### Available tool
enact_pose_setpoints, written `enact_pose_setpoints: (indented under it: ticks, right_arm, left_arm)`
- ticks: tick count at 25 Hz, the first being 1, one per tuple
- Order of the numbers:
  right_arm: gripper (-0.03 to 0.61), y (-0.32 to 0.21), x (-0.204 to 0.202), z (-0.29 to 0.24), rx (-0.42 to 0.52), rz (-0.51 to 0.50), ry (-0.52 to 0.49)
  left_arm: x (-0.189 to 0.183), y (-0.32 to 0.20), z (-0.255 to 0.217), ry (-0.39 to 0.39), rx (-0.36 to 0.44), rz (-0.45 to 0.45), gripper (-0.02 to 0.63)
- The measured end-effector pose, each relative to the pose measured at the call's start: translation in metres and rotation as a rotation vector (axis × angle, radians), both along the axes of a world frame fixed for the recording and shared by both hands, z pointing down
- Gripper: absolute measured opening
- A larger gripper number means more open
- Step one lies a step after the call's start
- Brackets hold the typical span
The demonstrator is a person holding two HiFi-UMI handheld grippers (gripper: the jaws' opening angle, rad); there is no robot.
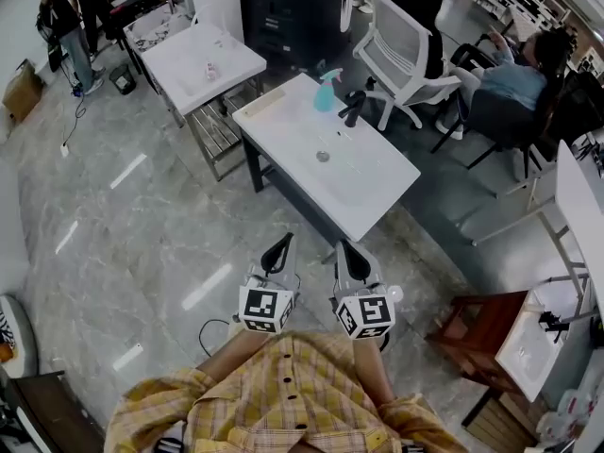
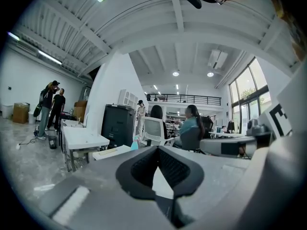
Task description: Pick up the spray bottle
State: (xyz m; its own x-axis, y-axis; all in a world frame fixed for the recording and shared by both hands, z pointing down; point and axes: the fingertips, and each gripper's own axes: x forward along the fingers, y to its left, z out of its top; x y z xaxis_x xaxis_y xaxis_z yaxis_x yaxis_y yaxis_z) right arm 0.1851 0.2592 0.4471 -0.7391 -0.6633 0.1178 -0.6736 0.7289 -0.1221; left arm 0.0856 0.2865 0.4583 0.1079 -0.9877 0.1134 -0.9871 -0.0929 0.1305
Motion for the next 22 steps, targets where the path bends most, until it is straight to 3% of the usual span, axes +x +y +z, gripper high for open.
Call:
enact_pose_setpoints:
  ticks: [11, 22]
  right_arm:
    - [-0.005, -0.133, -0.093, -0.02, -0.002, 0.124, -0.007]
    - [-0.003, -0.189, -0.135, -0.006, -0.04, 0.218, 0.025]
  left_arm:
    - [-0.089, -0.146, -0.02, -0.012, -0.001, 0.154, -0.002]
    - [-0.136, -0.213, -0.004, 0.006, -0.031, 0.26, -0.002]
